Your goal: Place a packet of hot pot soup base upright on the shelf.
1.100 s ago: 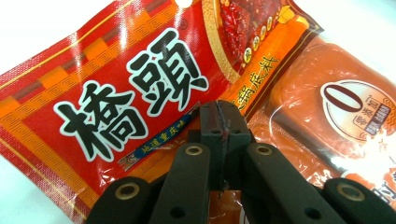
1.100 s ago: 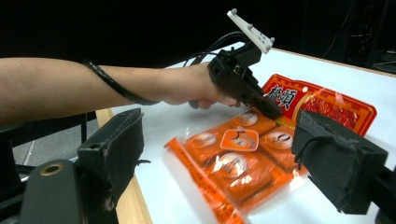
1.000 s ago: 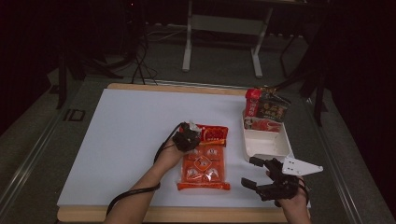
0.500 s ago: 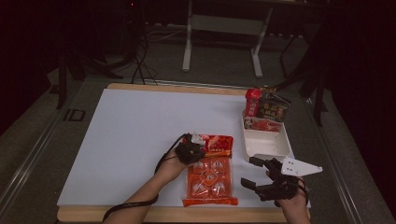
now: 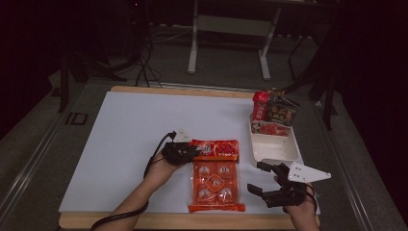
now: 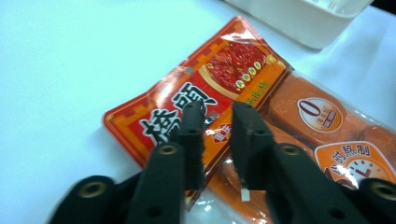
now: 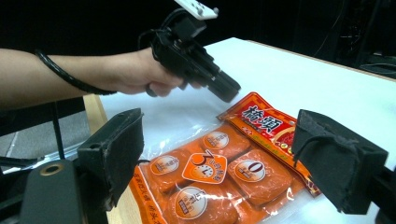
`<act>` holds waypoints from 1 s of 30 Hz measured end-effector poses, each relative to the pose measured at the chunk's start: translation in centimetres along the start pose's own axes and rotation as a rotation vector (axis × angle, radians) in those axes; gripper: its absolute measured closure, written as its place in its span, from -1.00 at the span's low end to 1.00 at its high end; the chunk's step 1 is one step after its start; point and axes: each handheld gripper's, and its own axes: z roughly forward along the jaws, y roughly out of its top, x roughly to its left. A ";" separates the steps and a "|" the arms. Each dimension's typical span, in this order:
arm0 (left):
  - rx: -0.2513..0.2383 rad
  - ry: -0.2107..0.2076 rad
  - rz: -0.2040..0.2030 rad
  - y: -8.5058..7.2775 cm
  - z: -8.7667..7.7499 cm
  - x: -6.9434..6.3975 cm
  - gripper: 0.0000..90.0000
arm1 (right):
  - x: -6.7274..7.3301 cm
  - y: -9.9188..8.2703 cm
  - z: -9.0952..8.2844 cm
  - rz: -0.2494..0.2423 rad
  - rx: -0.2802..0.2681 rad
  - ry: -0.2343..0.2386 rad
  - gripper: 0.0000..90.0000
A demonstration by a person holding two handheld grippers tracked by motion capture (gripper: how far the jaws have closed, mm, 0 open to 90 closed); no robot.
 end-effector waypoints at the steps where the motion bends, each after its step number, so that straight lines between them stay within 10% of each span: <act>1: -0.003 0.005 0.000 0.0 -0.2 0.1 0.63 | 0.0 0.0 0.0 -0.001 0.000 0.000 -0.63; 15: 0.020 0.008 -0.079 -1.2 0.5 1.9 -0.28 | 0.1 0.0 0.0 -0.017 0.007 -0.009 -0.63; 30: 0.069 -0.004 -0.242 -2.3 3.6 4.8 -0.10 | 0.1 -0.2 0.1 -0.017 0.017 -0.011 -0.63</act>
